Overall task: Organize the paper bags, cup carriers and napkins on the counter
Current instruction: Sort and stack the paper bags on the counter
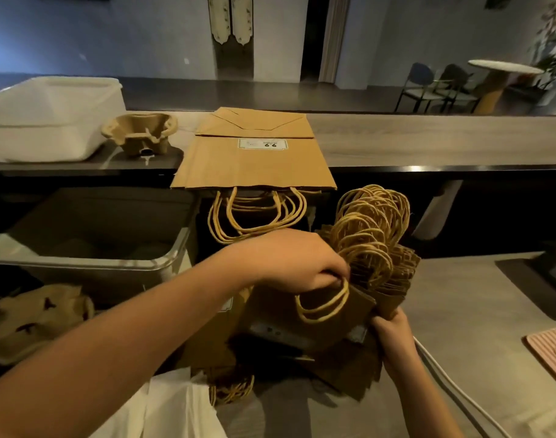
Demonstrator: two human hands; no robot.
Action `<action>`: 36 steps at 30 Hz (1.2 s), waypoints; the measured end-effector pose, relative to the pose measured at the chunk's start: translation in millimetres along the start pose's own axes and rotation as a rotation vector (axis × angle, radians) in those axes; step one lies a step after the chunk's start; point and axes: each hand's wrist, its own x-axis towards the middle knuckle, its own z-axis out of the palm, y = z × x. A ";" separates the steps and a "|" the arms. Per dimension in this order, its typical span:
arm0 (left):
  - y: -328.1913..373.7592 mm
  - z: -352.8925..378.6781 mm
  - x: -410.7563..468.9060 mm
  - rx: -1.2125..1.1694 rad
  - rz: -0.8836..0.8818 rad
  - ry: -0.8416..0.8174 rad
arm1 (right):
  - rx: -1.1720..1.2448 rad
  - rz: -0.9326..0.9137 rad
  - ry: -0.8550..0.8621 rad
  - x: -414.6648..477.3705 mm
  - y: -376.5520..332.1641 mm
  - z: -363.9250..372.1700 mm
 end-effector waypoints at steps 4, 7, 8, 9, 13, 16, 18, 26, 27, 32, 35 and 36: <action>2.6 -14.3 -0.6 -0.149 0.106 -0.047 | 0.002 -0.005 0.007 1.8 -6.1 -2.2; 4.8 4.0 13.7 -0.046 0.047 0.143 | 0.044 -0.003 -0.021 2.7 -3.9 -0.9; 6.9 14.2 20.3 -0.017 0.005 0.215 | 0.040 0.007 -0.034 1.5 -2.9 -0.2; 7.9 25.3 26.4 0.004 -0.028 0.291 | 0.024 0.011 -0.041 2.0 -0.8 -1.3; 3.4 56.0 34.9 0.028 0.101 0.624 | -0.050 0.002 -0.064 1.3 0.6 -1.6; -6.6 67.5 35.5 0.067 0.187 0.712 | 0.036 0.004 -0.076 -1.6 1.6 -4.1; -10.2 69.4 36.2 0.076 0.187 0.735 | 0.079 0.013 -0.108 -2.4 3.8 -6.1; -17.5 73.9 40.9 0.177 0.182 0.757 | -0.077 0.006 -0.276 -9.3 -1.8 -18.5; -17.6 74.9 41.2 0.190 0.183 0.749 | -0.113 0.012 -0.300 -11.7 -5.3 -18.0; -18.1 78.0 44.2 0.189 0.194 0.792 | -0.252 -0.007 -0.312 -19.6 -11.4 -11.7; -17.4 81.5 50.5 0.210 0.250 0.827 | -0.158 -0.051 -0.168 -18.2 -1.5 -5.4; -16.9 84.1 52.8 0.212 0.267 0.828 | -0.120 -0.074 -0.102 -16.9 2.9 -3.5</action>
